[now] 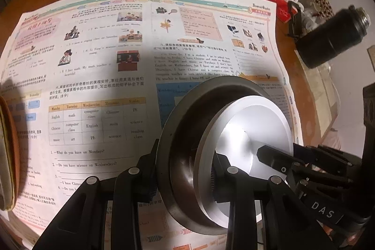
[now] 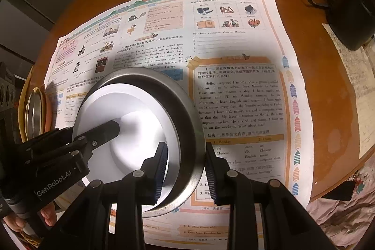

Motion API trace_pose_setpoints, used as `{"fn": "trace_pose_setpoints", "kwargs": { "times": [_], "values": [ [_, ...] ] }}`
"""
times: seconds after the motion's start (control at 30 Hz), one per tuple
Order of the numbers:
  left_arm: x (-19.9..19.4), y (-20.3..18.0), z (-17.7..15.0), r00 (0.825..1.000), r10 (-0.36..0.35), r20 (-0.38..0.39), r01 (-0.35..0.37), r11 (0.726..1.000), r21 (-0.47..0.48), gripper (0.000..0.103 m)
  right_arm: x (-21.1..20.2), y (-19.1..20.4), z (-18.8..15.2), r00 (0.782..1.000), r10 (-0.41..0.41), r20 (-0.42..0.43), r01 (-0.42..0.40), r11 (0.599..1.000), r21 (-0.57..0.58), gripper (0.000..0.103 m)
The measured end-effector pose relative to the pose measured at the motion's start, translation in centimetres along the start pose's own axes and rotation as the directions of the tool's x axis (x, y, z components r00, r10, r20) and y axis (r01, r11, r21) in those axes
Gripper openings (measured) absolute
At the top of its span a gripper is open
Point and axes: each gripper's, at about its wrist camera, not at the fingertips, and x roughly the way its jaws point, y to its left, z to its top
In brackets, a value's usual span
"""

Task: Organize plates and bowls
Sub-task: 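Carry the tilted steel bowl with the right gripper toward the plate stack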

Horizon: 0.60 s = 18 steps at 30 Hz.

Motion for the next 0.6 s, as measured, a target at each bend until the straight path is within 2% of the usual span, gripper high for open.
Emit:
{"fn": "trace_pose_setpoints", "kwargs": {
  "times": [0.17, 0.3, 0.6],
  "values": [
    [-0.3, 0.2, -0.1, 1.0, -0.005, 0.002, 0.005, 1.0, 0.001, 0.034, -0.3, 0.3, 0.2, 1.0, -0.004, 0.007, 0.004, 1.0, -0.007, 0.031],
    [-1.7, 0.4, -0.2, 0.999, 0.004, 0.035, -0.004, 1.0, 0.009, 0.034, -0.8, 0.7, 0.2, 1.0, 0.0, 0.018, 0.0, 1.0, -0.011, 0.031],
    [-4.6, 2.7, 0.0, 0.997, 0.016, 0.082, -0.015, 1.0, -0.006, 0.034, -2.2, 4.1, 0.9, 0.998, -0.008, 0.055, 0.012, 0.998, -0.069, 0.031]
  ]
}}
